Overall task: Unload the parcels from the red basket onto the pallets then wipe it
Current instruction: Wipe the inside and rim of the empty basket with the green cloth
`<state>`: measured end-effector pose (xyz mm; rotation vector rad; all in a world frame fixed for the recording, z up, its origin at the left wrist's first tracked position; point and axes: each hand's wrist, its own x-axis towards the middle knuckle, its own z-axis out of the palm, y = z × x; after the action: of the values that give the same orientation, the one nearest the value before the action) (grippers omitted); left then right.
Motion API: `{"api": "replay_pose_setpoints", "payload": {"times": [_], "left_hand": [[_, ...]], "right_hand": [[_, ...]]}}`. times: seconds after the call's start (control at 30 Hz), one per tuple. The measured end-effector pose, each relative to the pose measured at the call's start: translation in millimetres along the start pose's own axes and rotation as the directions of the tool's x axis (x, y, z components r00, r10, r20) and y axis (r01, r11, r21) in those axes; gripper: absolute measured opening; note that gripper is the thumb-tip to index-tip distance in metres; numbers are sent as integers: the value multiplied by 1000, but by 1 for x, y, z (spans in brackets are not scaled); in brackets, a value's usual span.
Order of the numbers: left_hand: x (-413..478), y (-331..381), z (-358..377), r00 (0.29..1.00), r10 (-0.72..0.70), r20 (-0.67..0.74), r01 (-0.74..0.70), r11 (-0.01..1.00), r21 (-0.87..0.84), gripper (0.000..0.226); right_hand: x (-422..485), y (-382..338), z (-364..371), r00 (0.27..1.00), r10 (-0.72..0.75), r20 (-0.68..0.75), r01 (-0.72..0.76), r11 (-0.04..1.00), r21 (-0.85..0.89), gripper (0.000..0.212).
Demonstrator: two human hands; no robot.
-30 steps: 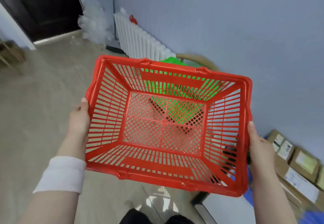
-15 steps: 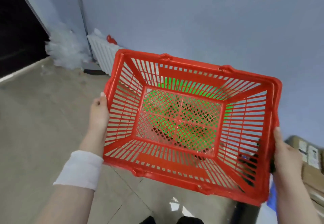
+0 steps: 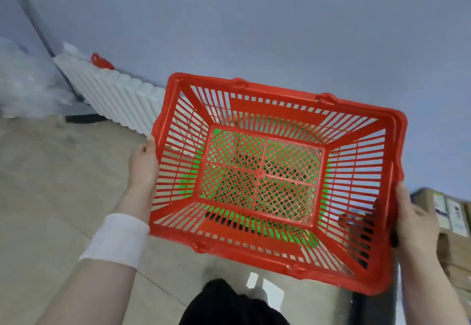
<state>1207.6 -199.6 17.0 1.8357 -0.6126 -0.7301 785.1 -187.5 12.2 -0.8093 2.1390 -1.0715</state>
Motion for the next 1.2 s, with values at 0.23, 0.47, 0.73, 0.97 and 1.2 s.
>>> {"api": "replay_pose_setpoints", "payload": {"times": [0.23,0.47,0.73,0.97,1.2], "left_hand": [[85,-4,39,997,-29,67,21,993,118,48],[144,-27,67,984,-114,138,82,973,218,57],[164,-66,100,972,-185,148,128,936,328,48],[177,-100,129,925,-352,147,282,890,358,43],[177,-121,143,921,-371,120,287,853,437,48]], "right_hand": [[5,-11,50,999,-12,-31,11,999,-53,56],[30,1,94,991,87,-101,-110,965,-239,62],[58,12,122,981,175,-81,-193,884,-425,55],[77,37,142,951,306,-45,-284,810,-513,56],[94,63,156,925,379,-37,-315,705,-635,64]]}}
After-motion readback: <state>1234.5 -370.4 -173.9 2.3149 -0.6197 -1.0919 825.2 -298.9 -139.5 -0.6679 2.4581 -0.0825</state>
